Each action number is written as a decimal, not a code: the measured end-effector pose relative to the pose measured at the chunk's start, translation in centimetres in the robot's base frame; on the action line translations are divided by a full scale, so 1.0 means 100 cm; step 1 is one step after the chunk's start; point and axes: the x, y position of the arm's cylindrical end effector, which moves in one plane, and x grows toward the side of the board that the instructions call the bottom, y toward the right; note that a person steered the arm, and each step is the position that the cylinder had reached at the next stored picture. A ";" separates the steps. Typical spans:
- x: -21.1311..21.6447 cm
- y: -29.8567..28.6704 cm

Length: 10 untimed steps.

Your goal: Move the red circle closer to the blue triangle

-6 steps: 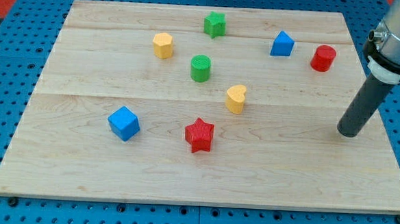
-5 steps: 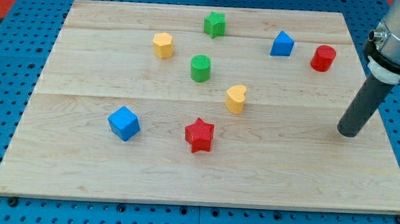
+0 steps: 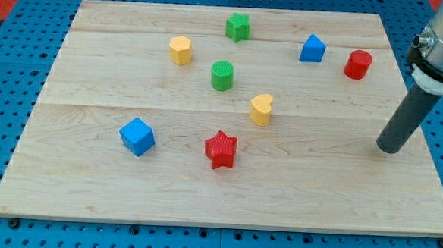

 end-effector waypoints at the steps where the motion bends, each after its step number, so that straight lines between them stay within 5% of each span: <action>1: 0.001 0.000; 5: -0.139 0.019; 10: -0.192 -0.025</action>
